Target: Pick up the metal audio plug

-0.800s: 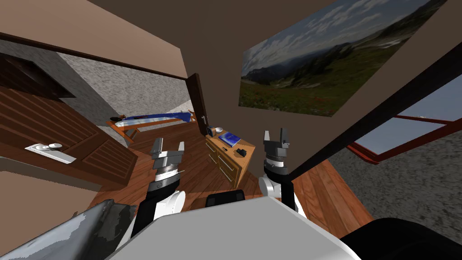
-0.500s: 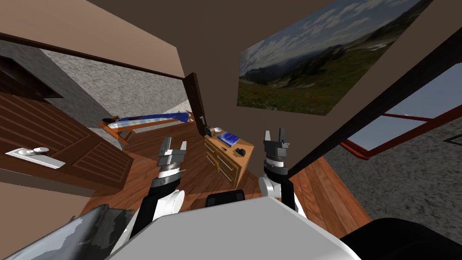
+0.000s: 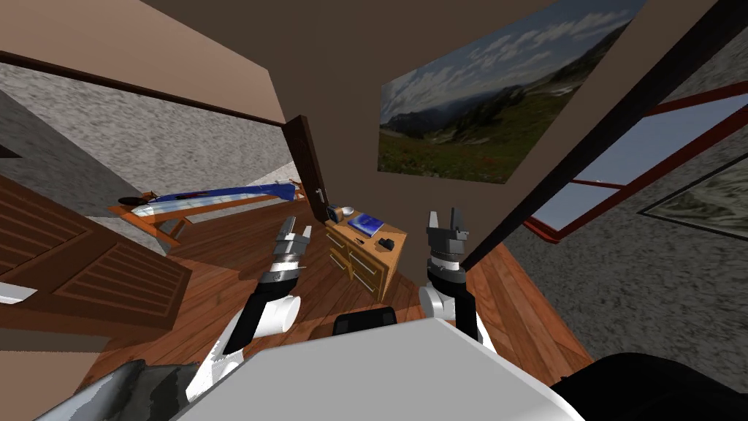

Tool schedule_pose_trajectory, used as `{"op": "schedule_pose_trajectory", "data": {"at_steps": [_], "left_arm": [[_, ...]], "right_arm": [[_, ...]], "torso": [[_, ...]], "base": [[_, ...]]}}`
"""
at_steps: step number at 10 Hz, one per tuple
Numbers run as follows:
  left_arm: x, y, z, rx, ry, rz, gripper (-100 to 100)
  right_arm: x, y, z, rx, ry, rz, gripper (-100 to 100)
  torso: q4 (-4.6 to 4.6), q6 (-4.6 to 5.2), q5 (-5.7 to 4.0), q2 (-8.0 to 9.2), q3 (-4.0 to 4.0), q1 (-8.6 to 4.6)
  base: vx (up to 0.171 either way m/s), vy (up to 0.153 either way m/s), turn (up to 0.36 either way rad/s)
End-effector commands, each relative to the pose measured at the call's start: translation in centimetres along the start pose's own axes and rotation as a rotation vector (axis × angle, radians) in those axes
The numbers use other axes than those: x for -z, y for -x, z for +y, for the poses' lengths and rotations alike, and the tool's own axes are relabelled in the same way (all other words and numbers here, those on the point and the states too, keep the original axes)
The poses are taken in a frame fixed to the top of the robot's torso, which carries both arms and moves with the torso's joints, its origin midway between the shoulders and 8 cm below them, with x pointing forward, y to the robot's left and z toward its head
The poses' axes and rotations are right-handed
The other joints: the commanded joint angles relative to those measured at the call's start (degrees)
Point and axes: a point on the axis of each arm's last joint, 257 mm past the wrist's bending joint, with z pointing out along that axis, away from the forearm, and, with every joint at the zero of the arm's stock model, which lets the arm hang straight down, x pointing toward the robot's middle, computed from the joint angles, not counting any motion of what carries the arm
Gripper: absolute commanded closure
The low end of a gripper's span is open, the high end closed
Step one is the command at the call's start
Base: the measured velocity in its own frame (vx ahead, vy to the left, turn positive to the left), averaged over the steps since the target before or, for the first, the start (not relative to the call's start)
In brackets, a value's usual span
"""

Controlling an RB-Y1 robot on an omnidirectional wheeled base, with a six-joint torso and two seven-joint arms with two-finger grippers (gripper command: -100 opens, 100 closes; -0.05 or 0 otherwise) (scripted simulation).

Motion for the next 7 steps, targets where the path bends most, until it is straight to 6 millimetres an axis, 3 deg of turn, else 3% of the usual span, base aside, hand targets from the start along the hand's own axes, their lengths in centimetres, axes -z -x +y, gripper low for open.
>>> {"op": "schedule_pose_trajectory", "data": {"at_steps": [1,7], "left_arm": [[-1.0,-0.3,1.7,-0.014,0.041,0.024,-100],[-2.9,-0.6,5.1,-0.035,0.148,0.044,-100]], "right_arm": [[0.0,0.0,0.0,0.0,0.0,0.0,0],[0.0,0.0,0.0,0.0,0.0,0.0,0]], "torso": [[0.0,0.0,0.0,0.0,0.0,0.0],[0.0,0.01,-0.01,0.0,0.0,-0.06]], "base": [[-0.016,0.058,-0.257],[-0.011,0.038,-0.123]]}}
